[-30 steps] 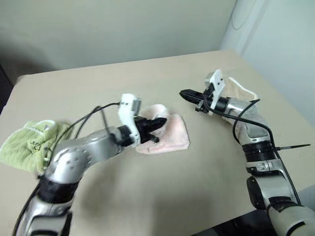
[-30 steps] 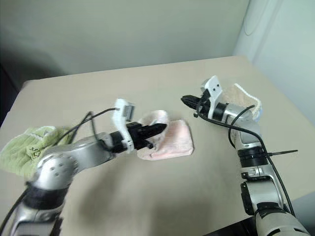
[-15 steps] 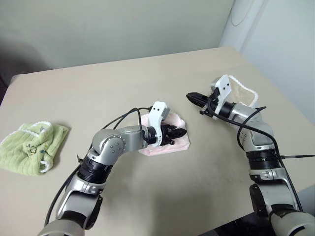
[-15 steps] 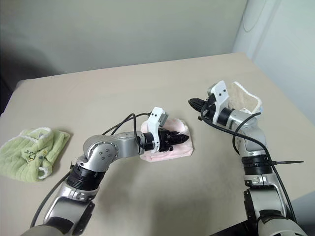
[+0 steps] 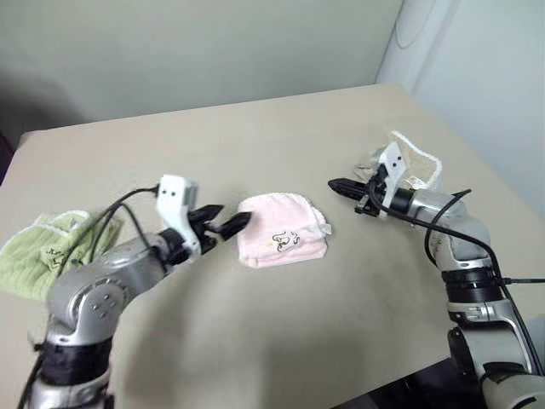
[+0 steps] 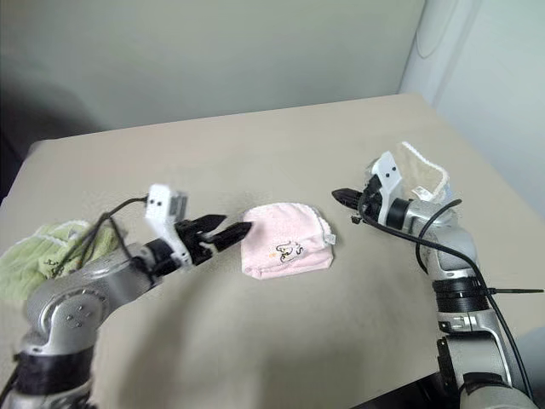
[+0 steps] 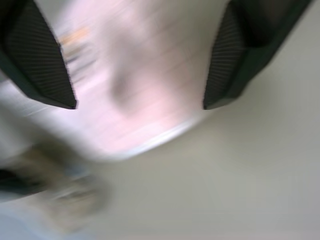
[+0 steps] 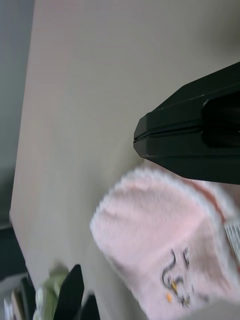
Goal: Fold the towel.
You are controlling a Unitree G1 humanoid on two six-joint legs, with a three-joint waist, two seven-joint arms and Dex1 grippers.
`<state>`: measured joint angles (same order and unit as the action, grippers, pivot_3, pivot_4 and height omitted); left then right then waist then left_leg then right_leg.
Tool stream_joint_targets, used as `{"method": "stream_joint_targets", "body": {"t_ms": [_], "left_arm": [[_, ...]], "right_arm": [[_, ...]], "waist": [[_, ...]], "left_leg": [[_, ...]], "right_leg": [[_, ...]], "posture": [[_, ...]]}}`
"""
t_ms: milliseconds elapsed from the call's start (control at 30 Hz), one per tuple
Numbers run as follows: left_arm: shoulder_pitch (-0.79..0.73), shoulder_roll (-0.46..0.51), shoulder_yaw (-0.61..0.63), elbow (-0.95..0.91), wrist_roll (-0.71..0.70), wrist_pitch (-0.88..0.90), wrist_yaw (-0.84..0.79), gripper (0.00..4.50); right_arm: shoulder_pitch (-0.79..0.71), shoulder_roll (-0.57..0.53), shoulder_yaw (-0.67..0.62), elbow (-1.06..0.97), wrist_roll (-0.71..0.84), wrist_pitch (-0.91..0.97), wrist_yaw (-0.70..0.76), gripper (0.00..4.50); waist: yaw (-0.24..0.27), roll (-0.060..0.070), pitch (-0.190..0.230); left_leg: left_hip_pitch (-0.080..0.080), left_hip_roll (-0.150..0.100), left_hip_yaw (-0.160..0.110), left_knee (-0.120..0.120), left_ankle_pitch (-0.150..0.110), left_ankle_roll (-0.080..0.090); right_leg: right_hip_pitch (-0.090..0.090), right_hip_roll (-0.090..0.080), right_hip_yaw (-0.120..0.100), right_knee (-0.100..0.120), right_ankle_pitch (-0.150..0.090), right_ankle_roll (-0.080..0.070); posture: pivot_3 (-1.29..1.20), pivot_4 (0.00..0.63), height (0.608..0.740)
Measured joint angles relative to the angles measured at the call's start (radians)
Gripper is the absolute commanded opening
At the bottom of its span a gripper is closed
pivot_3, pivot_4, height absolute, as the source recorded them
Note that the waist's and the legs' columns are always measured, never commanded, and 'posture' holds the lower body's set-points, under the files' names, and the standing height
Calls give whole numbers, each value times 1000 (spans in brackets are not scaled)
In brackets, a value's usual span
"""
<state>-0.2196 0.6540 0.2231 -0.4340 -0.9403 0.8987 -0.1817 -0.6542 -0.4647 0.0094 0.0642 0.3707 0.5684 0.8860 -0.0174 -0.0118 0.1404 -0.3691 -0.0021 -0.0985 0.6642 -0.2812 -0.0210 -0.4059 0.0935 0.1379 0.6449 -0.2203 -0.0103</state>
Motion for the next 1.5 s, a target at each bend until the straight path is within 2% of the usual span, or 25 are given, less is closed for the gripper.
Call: {"method": "stream_joint_targets", "body": {"t_ms": [100,167,267,333,433,467,600,700,767,833,967,1100,1200,1433,1500], "left_arm": [[-5,-22,-17,0,52,-64,-61,2129],[-62,-48,-74,1,97,-99,-106,1440],[-132,-55,-177,20,173,-131,-169,1440],[-179,-58,-281,91,271,-161,-211,1440],[-197,-68,-405,231,409,-194,-254,1440],[-199,-71,-443,283,454,-214,-270,1440],[-221,-95,-479,369,549,-289,-317,1440],[-180,-148,-426,374,540,-320,-326,1440],[-135,-235,-309,349,439,-301,-306,1440],[-123,-298,-187,305,314,-258,-263,1440],[-93,-294,51,179,122,-168,-158,1440],[26,-250,163,160,14,-50,-99,1440],[51,-239,177,185,-52,46,-71,1978],[-10,-237,120,271,-124,203,-81,4447],[-49,-249,107,301,-126,219,-81,4479]], "right_arm": [[-2,36,39,-49,7,13,1,0],[-9,68,83,-52,1,12,1,0],[-30,103,127,-16,-12,9,-1,0],[-42,121,156,41,-33,-1,-1,0],[-28,156,204,132,-80,-36,-2,0],[-19,168,215,171,-96,-50,-5,0],[-6,182,235,257,-146,-108,-16,0],[6,181,234,258,-165,-140,-25,0],[29,173,214,216,-156,-139,-26,0],[44,156,183,153,-127,-119,-24,0],[58,80,104,-24,-53,-51,-12,0],[66,4,37,-107,-9,-5,-8,0],[64,-16,26,-107,-4,0,-9,0],[37,-9,22,-66,-7,-18,-26,0],[37,2,25,-66,-7,-21,-32,0]], "waist": [[8,0,0],[14,0,0],[13,0,0],[14,-1,-1],[12,-1,-1],[13,-1,-1],[15,3,-4],[15,3,-5],[15,2,-4],[16,0,-3],[12,0,-3],[7,0,-3],[12,-1,-3],[22,0,-3],[26,0,-3]], "left_leg": [[0,0,-1,0,-1,3],[0,0,-2,2,-3,5],[1,0,-2,4,-4,9],[2,-1,-2,4,-8,17],[1,-1,-2,4,-7,16],[1,-1,-2,3,-4,11],[2,-1,-2,2,-3,8],[5,-1,-3,3,-9,19],[4,-2,-3,4,-8,18],[2,-2,-2,6,-2,8],[4,-2,0,4,-1,7],[4,-2,1,3,-1,6],[4,-2,1,3,-1,7],[5,-3,1,5,-1,8],[5,-4,1,5,-1,9]], "right_leg": [[1,0,-1,0,3,0],[2,0,-1,0,6,1],[3,-1,-1,-1,10,2],[4,-2,-1,-1,10,2],[3,-2,-1,-1,10,2],[1,-2,-1,-1,10,2],[4,-2,-1,-2,10,2],[8,-3,-1,-3,10,2],[8,-4,-1,-2,10,3],[7,-4,-2,-3,10,3],[8,-4,-1,-4,9,4],[8,-4,0,-4,6,5],[7,-4,-1,-3,7,5],[8,-5,-1,-2,9,5],[9,-6,-1,-2,9,6]], "posture": [[0,150,740],[0,150,740],[0,150,740],[0,150,740],[0,150,740],[0,150,740],[0,150,740],[0,150,740],[0,150,740],[0,150,740],[0,150,740],[0,150,740],[0,150,740],[0,150,740],[0,150,740]]}}
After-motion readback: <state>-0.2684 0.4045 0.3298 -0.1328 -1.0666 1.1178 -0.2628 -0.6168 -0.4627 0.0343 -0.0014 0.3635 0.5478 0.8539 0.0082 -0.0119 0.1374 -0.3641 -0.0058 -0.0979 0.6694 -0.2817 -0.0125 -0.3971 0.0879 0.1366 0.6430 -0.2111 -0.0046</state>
